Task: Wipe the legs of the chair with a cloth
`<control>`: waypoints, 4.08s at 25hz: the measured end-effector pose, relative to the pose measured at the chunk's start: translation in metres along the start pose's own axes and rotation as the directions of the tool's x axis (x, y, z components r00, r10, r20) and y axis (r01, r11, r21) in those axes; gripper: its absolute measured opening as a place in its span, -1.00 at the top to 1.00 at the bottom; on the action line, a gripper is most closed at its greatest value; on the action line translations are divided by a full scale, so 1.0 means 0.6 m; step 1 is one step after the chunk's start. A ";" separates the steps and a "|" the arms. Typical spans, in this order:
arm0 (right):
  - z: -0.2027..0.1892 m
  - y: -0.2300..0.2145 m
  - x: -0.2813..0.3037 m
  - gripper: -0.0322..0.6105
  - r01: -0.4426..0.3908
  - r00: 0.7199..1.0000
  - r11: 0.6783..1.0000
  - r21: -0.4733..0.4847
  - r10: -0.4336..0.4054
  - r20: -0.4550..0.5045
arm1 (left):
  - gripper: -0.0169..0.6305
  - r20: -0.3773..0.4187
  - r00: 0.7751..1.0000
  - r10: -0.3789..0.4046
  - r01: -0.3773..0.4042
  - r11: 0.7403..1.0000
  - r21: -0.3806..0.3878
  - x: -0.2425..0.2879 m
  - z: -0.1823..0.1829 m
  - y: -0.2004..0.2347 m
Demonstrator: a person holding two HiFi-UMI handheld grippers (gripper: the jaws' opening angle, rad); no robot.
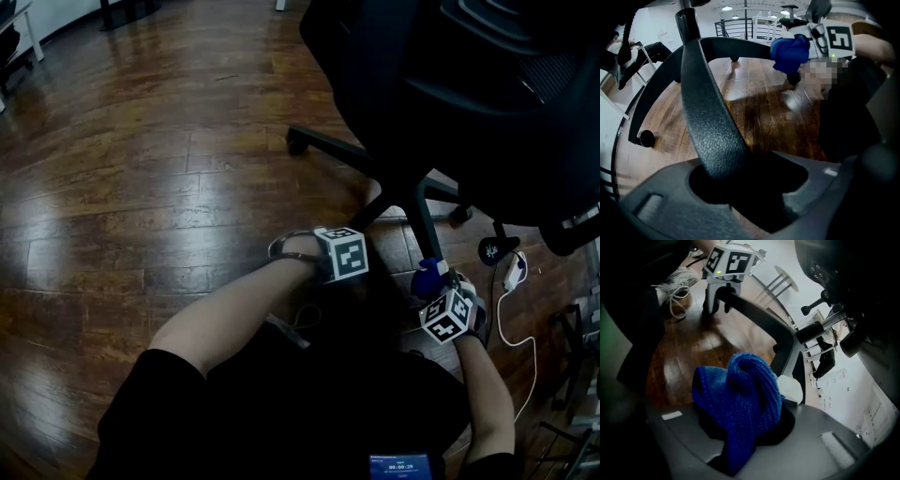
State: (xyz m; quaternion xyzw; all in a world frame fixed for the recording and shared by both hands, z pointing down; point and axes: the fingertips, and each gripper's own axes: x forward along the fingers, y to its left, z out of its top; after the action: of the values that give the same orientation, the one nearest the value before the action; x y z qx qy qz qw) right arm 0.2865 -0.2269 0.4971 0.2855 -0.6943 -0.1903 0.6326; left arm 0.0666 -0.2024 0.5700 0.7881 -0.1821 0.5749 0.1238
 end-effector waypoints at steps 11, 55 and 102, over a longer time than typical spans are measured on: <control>0.231 -0.183 0.087 0.67 0.159 0.976 0.986 0.059 -0.165 0.141 | 0.20 -0.010 1.000 -0.008 0.008 1.000 0.007 -0.001 0.002 -0.002; 0.282 0.131 -0.107 0.65 -0.193 0.839 0.981 0.001 0.164 0.518 | -0.66 0.415 0.865 0.281 -0.297 0.954 -0.026 -0.103 -0.027 0.321; 0.154 0.093 -0.107 0.65 -0.406 0.780 0.902 0.145 0.260 0.569 | 0.73 0.042 0.947 0.318 -0.321 0.940 0.115 -0.028 -0.075 0.214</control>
State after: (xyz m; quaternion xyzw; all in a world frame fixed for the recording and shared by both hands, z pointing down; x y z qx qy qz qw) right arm 0.1891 -0.1525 0.4710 0.1728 -0.9014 -0.0539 0.3934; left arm -0.0318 -0.2981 0.5661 0.7607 -0.2737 0.5881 -0.0211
